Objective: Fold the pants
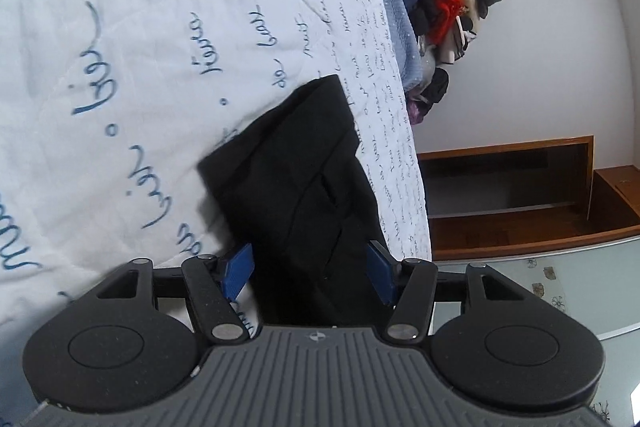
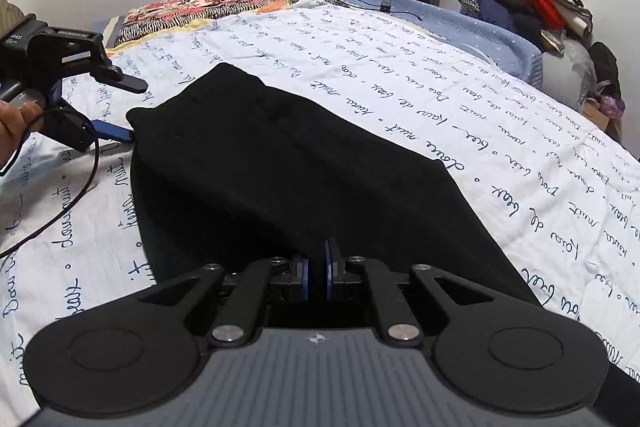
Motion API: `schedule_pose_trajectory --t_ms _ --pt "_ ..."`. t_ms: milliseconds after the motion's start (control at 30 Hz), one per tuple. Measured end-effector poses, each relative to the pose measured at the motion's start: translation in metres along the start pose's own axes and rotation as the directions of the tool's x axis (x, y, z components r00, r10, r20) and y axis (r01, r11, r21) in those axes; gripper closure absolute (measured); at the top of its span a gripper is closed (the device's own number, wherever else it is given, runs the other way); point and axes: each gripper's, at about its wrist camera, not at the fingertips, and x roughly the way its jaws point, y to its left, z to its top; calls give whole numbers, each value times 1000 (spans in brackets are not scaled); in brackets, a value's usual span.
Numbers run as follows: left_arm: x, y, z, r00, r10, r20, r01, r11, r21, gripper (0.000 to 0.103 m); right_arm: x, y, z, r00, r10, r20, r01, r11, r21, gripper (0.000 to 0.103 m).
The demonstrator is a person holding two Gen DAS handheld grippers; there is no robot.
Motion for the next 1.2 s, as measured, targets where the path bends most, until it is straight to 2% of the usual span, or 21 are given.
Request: schedule_pose_trajectory --t_ms 133,233,300,333,367,467,567,633,700,733,800,867,967,1033,1067,1100,1167,1200 --pt "7 -5 3 1000 0 -15 0 1000 -10 41 1 -1 0 1000 6 -4 -6 1000 3 95" --pt "10 -4 2 999 29 -14 -29 1000 1 41 2 -1 -1 1000 9 -1 -9 1000 8 95" --pt "15 -4 2 997 79 -2 -79 997 21 54 2 -1 -1 1000 8 -1 -8 1000 9 95" --pt "18 -6 2 992 125 3 -125 991 45 79 3 0 -2 1000 9 -5 -9 1000 5 95" --pt "20 -8 2 987 161 4 -161 984 76 92 4 0 -2 1000 10 -15 -10 1000 0 95" --pt "17 -20 2 981 191 36 -194 970 149 94 1 7 -2 1000 6 -30 -7 999 -40 96" --pt "7 -33 4 982 179 62 -188 960 209 94 -13 24 -1 1000 2 -23 -5 994 -108 96" --pt "4 -31 9 978 194 74 -205 957 207 93 -24 36 -3 1000 24 -12 -26 992 -121 96" --pt "14 -16 14 970 240 36 -242 951 192 91 -21 50 -13 999 27 -24 -30 987 -156 96" --pt "18 -6 15 972 233 29 -235 958 165 84 -13 55 -20 999 15 -41 -22 984 -175 96" --pt "16 3 15 981 189 34 -192 972 135 84 2 58 -30 998 -2 -58 -8 986 -165 96" --pt "13 7 14 986 164 35 -167 976 140 84 -1 54 -29 1000 -2 -28 -1 994 -106 94" --pt "5 15 11 991 128 34 -131 983 130 83 -22 37 -25 998 66 23 -67 997 47 81" --pt "-5 10 8 992 117 48 -123 984 130 81 -42 19 -31 993 101 57 -109 980 167 58" --pt "-11 5 3 992 112 66 -121 981 150 83 -57 9 -37 991 102 83 -119 965 232 50" --pt "-17 -3 -2 988 120 93 -136 972 190 83 -70 -1 -45 989 95 110 -123 951 285 36" --pt "-30 -21 -17 981 114 154 -157 938 309 83 -104 -26 -68 982 57 182 -130 897 423 33" --pt "-35 -28 -25 978 109 179 -167 920 354 83 -125 -43 -84 973 26 228 -143 846 513 33"
